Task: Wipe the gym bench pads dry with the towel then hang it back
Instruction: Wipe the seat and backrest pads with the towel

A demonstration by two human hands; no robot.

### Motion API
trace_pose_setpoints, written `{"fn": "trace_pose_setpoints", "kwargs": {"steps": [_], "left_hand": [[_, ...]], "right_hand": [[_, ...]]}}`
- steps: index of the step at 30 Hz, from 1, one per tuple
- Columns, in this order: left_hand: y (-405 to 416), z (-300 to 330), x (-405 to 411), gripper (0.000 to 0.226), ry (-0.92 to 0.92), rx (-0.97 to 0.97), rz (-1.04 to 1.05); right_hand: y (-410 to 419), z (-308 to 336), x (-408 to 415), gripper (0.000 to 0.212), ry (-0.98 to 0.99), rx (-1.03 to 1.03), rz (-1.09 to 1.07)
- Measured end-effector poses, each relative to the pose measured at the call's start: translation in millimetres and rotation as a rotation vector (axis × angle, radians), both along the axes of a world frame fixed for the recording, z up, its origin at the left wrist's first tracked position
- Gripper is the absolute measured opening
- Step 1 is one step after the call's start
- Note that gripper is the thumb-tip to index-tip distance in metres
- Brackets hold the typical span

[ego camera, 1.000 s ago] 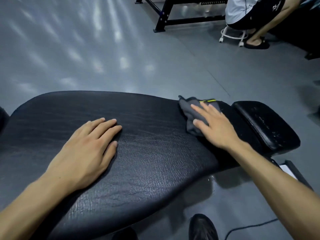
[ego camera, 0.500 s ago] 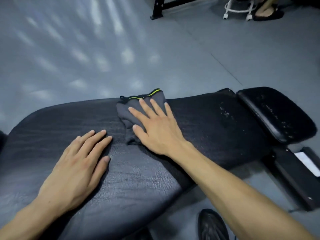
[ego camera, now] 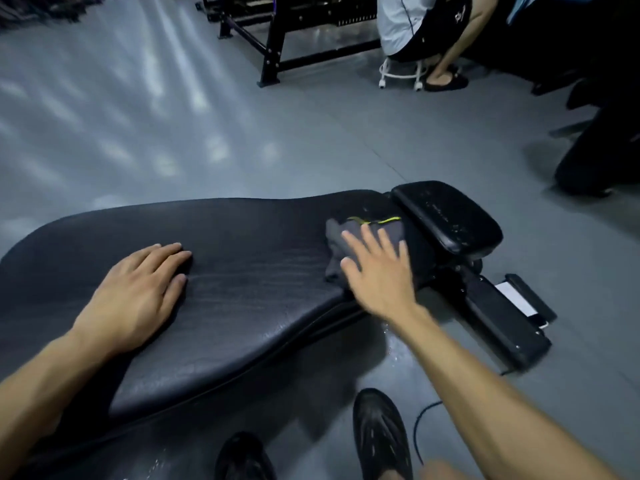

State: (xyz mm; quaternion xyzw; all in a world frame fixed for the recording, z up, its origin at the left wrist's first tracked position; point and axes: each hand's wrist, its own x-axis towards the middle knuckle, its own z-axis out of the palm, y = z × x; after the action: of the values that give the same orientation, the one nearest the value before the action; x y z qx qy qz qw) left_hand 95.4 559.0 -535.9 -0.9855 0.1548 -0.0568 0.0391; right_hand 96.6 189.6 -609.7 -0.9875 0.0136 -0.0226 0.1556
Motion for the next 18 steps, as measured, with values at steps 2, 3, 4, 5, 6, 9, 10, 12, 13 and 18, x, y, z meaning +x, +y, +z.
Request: {"fn": "trace_pose_setpoints", "kwargs": {"steps": [2,3,4,5,6,9,10,12,13,18], "left_hand": [[-2.7,-1.2,-1.4,0.068,0.020,0.021,0.023],[-6.7,-2.2,-0.2,0.070,0.037,0.020,0.044],[-14.2,-3.4,1.5,0.073,0.048,0.010,0.065],[-27.0,-5.5,3.6,0.075,0.062,-0.005,0.074],[-44.1,-9.2,6.4,0.077,0.074,-0.017,0.061],[-104.6,-18.6,18.5,0.083,0.134,-0.014,-0.052],[-120.6,-22.1,23.5,0.083,0.144,-0.012,-0.084],[-141.4,-30.5,32.6,0.080,0.131,-0.009,-0.127],[-146.8,-33.5,35.0,0.076,0.120,-0.012,-0.130],[-149.4,-37.5,35.7,0.063,0.102,-0.032,-0.115]], "right_hand": [[25.1,0.8,-31.5,0.062,-0.058,0.017,0.182],[25.4,1.5,-41.5,0.061,-0.053,0.020,0.265],[19.6,1.1,-45.2,0.059,-0.054,0.014,0.315],[9.3,1.1,-46.3,0.059,-0.058,0.011,0.333],[-3.7,-1.4,-45.2,0.058,-0.070,0.005,0.332],[-45.3,-17.6,-35.8,0.058,-0.100,0.001,0.294],[-62.0,-24.0,-29.3,0.059,-0.099,0.011,0.251],[-98.8,-33.9,-12.1,0.062,-0.080,0.106,0.099],[-113.4,-37.3,-3.1,0.064,-0.064,0.195,0.016],[-94.9,-47.9,-3.2,0.062,-0.160,0.301,-0.075]]}}
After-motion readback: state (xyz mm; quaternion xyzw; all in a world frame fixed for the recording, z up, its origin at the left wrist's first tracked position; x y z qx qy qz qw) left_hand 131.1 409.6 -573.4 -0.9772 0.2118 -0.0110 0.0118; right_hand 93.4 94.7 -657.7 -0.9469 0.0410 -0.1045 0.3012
